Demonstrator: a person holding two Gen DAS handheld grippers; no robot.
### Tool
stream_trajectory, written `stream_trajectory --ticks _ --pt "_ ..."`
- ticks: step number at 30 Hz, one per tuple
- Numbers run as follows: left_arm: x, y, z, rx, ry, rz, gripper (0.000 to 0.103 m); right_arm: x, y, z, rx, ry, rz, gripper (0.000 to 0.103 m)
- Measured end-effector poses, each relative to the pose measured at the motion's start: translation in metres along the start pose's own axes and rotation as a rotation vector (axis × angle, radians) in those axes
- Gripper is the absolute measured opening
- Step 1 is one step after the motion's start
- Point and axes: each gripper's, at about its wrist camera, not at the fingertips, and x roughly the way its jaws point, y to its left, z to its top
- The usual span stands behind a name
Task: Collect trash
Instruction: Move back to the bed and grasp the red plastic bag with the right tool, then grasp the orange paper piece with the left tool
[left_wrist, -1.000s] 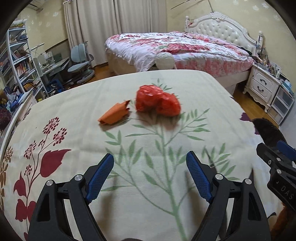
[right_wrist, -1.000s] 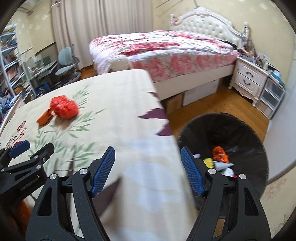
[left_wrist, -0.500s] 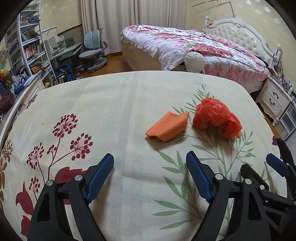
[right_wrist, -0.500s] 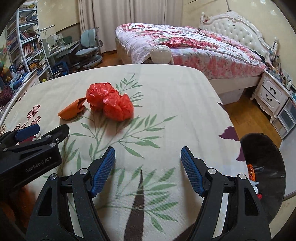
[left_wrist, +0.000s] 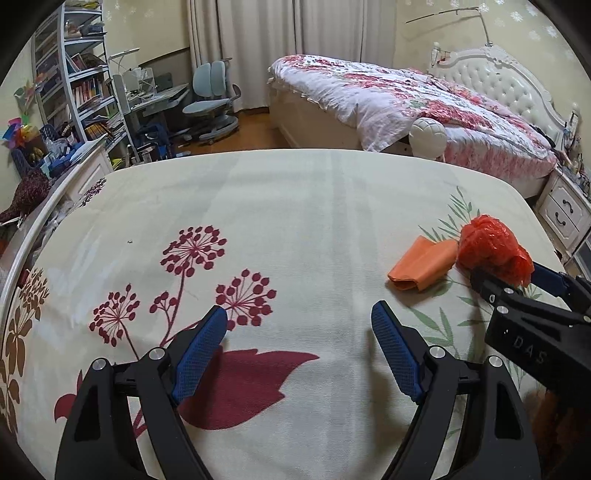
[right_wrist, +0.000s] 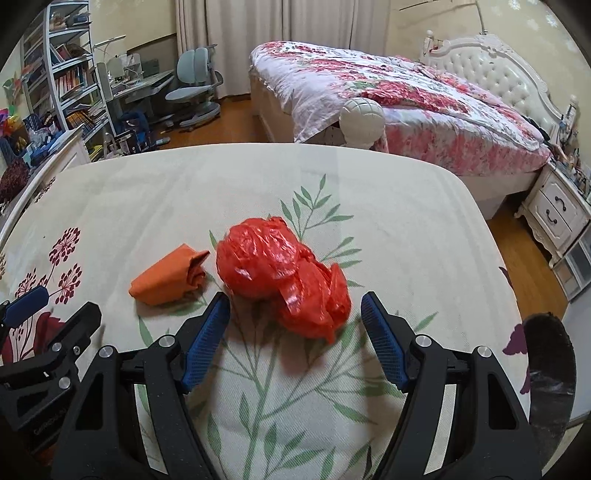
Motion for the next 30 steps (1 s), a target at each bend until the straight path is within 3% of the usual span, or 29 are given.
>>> stream_trajectory --ticks 3,5,12,22,24,26,30 --pt "0.001 0.003 0.001 -0.006 0.002 -0.029 0.080 0.006 0.003 0.004 -0.010 0.012 0.006 0.055" --pt "-0.001 -0.001 0.001 0.014 -0.008 -0.030 0.080 0.006 0.001 0.005 -0.007 0.008 0.011 0.036" --pt "-0.002 -0.032 0.001 0.133 -0.053 -0.030 0.080 -0.006 -0.034 -0.011 0.065 0.001 -0.014 0.035" --pt "0.019 -0.066 0.024 0.175 -0.023 -0.095 0.080 -0.016 -0.066 -0.029 0.111 -0.005 -0.049 0.035" --pt "0.026 -0.069 0.028 0.177 0.001 -0.114 0.058 -0.016 -0.067 -0.029 0.112 -0.005 -0.047 0.035" --pt "0.031 -0.071 0.028 0.180 0.023 -0.143 0.049 -0.016 -0.067 -0.029 0.109 -0.004 -0.048 0.035" --pt "0.029 -0.070 0.026 0.180 0.018 -0.158 0.044 -0.016 -0.067 -0.029 0.110 -0.004 -0.047 0.035"
